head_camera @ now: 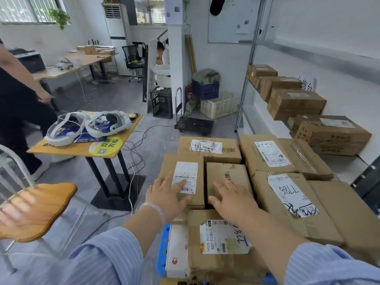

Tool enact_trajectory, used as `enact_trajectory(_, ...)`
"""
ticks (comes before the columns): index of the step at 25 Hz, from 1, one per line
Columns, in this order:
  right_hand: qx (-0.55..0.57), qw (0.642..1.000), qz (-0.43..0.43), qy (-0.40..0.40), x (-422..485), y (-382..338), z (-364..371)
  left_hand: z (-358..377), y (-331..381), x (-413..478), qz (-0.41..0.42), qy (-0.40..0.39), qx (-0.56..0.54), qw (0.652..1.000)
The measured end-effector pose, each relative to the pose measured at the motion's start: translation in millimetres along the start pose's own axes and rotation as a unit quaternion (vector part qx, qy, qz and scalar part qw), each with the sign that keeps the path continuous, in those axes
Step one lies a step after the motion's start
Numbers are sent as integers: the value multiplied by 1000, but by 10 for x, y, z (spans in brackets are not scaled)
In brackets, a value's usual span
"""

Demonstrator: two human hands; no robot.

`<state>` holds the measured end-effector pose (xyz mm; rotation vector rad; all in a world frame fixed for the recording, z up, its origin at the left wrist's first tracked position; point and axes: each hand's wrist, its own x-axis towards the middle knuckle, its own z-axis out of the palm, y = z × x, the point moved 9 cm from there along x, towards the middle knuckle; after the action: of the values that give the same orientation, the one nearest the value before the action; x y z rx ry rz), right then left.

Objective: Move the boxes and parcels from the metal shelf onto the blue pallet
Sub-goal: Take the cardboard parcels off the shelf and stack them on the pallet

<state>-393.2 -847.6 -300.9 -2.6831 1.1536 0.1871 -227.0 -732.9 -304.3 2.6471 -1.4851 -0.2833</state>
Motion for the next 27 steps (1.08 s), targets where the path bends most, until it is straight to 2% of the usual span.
enact_trajectory(10,-12,1000,5,-8,-8,-35,10,60,53,-47,19,5,-1,1000)
enact_trajectory(14,17,1000,11,6,25,-46,-87,-30,75,25,15,11,-9,1000)
enact_trajectory(20,28,998,27,42,151,18,-362,-241,142,304,46,15,5,999)
enact_trajectory(27,-27,998,14,59,662,161,-744,-430,288,886,44,3,9,999)
